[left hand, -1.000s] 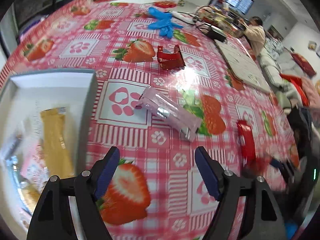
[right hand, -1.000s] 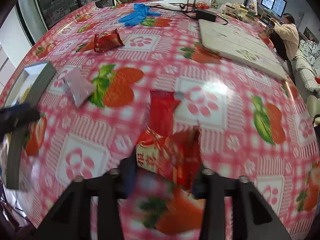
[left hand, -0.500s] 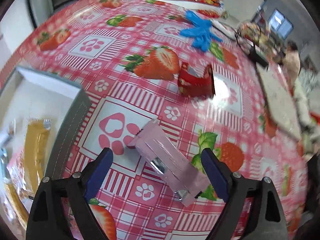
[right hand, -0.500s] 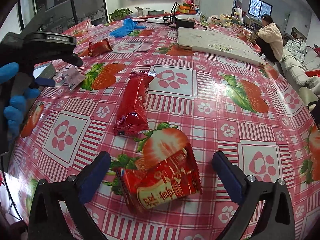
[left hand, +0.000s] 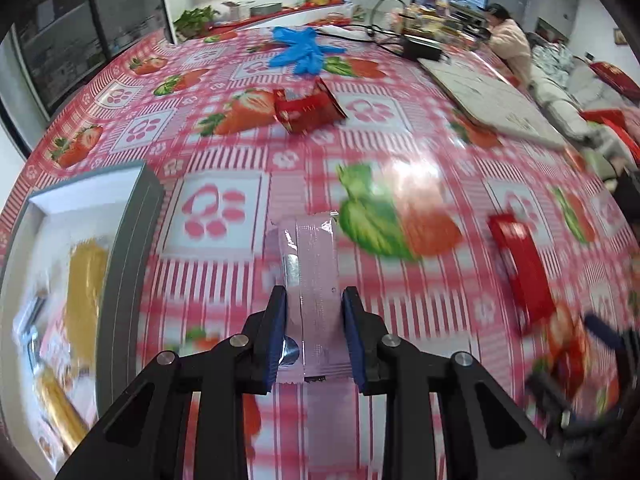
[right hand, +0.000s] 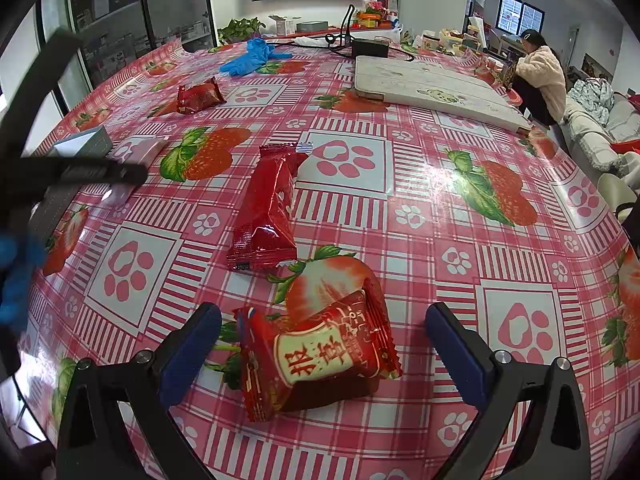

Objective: Organize snacks

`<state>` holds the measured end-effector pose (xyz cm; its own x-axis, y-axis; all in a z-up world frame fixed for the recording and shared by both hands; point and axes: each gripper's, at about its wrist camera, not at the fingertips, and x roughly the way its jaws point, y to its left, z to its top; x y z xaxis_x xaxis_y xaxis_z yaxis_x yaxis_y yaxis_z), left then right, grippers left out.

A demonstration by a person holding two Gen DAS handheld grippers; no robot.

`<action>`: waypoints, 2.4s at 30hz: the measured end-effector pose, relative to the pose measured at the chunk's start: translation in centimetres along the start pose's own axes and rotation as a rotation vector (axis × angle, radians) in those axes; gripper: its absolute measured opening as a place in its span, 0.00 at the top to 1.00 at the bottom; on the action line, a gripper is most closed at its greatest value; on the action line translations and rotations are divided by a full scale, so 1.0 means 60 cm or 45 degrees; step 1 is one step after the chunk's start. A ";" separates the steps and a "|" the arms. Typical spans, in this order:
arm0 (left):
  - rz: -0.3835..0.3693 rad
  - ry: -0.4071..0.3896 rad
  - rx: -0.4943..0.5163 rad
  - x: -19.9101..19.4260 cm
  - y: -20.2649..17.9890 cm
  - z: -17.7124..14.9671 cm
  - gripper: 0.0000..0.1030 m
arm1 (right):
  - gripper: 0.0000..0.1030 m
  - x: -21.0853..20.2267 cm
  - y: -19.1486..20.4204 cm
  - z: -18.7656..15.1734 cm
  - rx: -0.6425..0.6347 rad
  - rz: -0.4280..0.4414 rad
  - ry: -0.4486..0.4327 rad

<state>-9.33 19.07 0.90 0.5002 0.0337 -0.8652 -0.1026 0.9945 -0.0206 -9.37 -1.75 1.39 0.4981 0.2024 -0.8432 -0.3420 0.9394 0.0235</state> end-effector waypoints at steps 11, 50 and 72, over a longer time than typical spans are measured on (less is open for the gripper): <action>0.018 -0.119 0.004 -0.008 -0.004 -0.055 0.03 | 0.00 0.000 0.000 0.000 0.001 -0.001 0.000; 0.008 -0.116 0.019 -0.005 -0.007 -0.054 0.00 | 0.00 0.000 0.000 -0.001 -0.003 0.001 -0.002; 0.008 -0.116 0.018 -0.005 -0.007 -0.054 0.00 | 0.00 -0.001 0.000 -0.002 -0.003 0.001 -0.002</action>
<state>-12.24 18.32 -0.49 0.5761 0.0482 -0.8160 -0.0939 0.9956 -0.0075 -9.49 -1.77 1.38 0.4993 0.2038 -0.8421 -0.3446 0.9385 0.0228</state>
